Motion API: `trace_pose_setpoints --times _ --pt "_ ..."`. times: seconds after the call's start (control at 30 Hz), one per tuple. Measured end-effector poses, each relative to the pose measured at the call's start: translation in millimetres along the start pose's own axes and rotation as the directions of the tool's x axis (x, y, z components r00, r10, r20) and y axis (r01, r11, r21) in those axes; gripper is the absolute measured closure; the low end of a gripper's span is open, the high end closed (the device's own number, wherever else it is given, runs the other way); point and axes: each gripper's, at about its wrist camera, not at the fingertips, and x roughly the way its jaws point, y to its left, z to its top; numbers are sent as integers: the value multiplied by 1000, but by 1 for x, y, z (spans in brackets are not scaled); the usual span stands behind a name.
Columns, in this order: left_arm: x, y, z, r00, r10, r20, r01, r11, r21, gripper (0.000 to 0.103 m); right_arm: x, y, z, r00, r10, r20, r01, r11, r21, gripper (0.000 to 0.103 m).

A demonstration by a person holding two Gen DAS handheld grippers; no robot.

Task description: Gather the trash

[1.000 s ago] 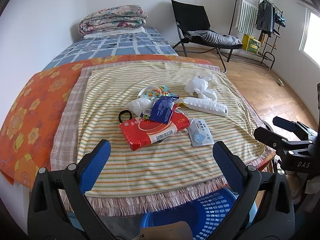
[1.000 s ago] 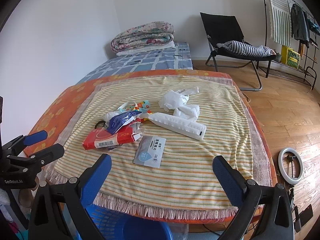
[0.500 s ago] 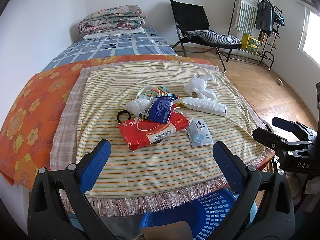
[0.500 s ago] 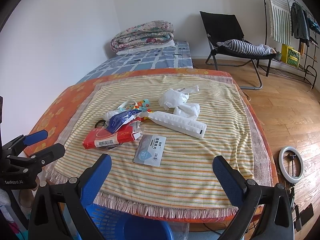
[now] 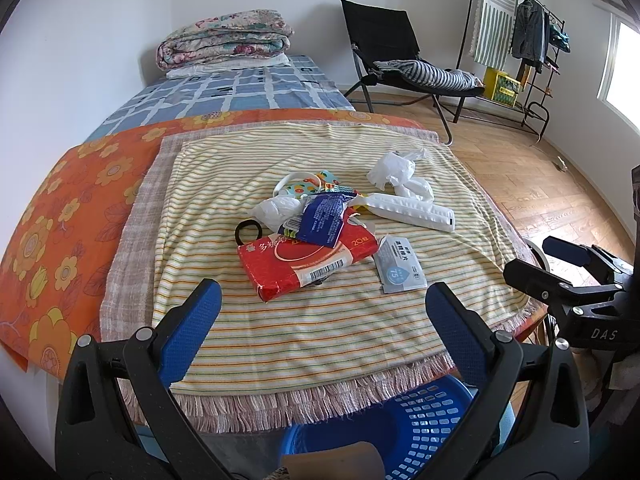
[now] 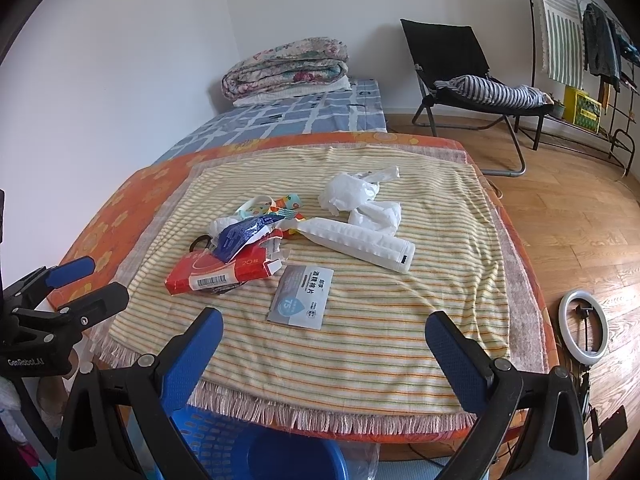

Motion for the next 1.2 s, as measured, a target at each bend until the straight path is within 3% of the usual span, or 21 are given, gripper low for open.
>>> trace_pose_setpoints --times 0.7,0.93,1.2 --pt "7 0 -2 1000 9 -15 -9 1000 -3 0 2 3 2 1000 17 -10 -17 1000 -7 1" --pt "16 6 6 1000 10 -28 -11 1000 -11 0 4 -5 7 999 20 32 -20 1000 -12 1" --pt "34 10 19 999 16 -42 -16 1000 0 0 16 -13 23 1000 25 -8 -26 998 -60 1"
